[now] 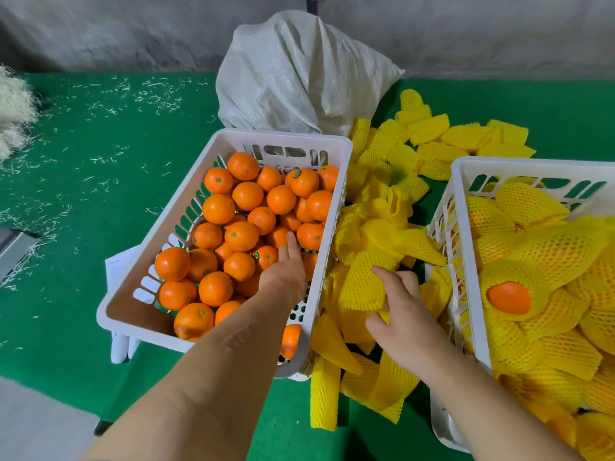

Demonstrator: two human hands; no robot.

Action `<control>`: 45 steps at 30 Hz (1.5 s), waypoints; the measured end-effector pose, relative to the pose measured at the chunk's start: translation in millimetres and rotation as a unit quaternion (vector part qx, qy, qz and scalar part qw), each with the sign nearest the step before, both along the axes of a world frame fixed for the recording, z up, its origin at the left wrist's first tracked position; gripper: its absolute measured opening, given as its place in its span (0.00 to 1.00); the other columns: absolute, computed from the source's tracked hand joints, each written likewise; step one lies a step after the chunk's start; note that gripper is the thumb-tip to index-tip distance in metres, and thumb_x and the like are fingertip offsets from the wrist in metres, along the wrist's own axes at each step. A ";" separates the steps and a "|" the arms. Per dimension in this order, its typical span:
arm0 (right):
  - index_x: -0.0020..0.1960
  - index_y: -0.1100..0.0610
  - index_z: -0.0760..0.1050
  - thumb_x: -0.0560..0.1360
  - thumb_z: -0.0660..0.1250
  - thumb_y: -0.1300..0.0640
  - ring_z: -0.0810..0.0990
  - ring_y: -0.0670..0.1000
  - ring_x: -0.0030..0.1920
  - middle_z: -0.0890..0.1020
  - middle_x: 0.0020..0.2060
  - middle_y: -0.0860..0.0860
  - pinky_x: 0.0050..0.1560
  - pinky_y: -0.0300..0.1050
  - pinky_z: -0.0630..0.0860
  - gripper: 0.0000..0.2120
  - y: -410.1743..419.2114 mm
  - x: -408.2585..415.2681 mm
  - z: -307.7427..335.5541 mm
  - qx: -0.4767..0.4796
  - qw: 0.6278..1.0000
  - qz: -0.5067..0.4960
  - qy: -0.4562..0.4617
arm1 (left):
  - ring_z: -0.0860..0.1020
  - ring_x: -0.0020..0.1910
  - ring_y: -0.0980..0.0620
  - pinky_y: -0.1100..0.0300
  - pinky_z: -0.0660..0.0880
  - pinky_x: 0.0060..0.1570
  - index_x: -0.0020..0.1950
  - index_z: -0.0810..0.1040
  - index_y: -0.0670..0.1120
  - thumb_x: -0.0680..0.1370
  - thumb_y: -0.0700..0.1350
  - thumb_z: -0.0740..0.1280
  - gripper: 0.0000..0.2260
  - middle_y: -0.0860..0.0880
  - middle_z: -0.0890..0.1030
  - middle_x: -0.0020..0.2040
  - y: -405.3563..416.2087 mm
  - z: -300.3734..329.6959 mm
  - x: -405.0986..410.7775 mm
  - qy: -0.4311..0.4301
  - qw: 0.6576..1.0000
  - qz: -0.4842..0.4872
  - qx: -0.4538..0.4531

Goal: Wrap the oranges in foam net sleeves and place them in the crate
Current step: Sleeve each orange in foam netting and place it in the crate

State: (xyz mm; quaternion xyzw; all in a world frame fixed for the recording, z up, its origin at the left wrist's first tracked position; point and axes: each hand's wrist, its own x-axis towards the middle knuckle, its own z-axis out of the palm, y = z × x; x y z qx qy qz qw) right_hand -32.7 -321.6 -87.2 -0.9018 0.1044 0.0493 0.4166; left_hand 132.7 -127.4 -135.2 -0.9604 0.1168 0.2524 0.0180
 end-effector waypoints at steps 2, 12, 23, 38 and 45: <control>0.81 0.46 0.57 0.80 0.66 0.56 0.74 0.46 0.54 0.62 0.67 0.45 0.50 0.43 0.77 0.33 -0.6 1.0 0.9 0.013 1.000 -0.008 -0.008 | 0.72 0.74 0.37 0.50 0.79 0.52 0.84 0.33 0.44 0.81 0.37 0.67 0.46 0.41 0.44 0.84 4.7 -2.8 2.0 -0.022 0.999 0.038 0.012; 0.74 0.42 0.67 0.77 0.60 0.34 0.76 0.44 0.57 0.66 0.65 0.40 0.52 0.41 0.78 0.28 0.8 1.1 13.7 0.068 0.997 -0.026 -0.036 | 0.80 0.61 0.38 0.54 0.75 0.37 0.84 0.50 0.49 0.80 0.33 0.67 0.38 0.39 0.56 0.78 4.3 -8.0 1.4 -0.078 0.993 -0.004 0.086; 0.77 0.43 0.63 0.77 0.72 0.52 0.75 0.51 0.60 0.63 0.67 0.41 0.42 0.28 0.70 0.32 0.9 1.7 14.2 0.044 0.997 -0.014 -0.062 | 0.80 0.55 0.44 0.54 0.72 0.39 0.80 0.64 0.46 0.83 0.37 0.64 0.25 0.41 0.65 0.72 -5.7 4.5 -9.5 -0.097 0.982 -0.064 0.148; 0.67 0.50 0.63 0.74 0.71 0.69 0.77 0.55 0.57 0.74 0.58 0.54 0.44 0.35 0.71 0.29 -1.5 -1.8 39.0 0.133 0.975 -0.147 -0.102 | 0.75 0.45 0.57 0.66 0.70 0.38 0.63 0.80 0.53 0.73 0.68 0.73 0.26 0.50 0.76 0.53 18.9 118.4 -61.3 -0.209 0.916 0.077 -0.334; 0.48 0.55 0.67 0.78 0.71 0.57 0.70 0.47 0.35 0.71 0.36 0.47 0.32 0.32 0.65 0.11 -4.3 3.7 37.9 0.125 0.959 -0.214 -0.140 | 0.77 0.69 0.52 0.50 0.79 0.65 0.64 0.83 0.55 0.71 0.56 0.78 0.22 0.52 0.76 0.71 -27.4 121.5 -124.6 0.165 0.778 -0.020 -0.606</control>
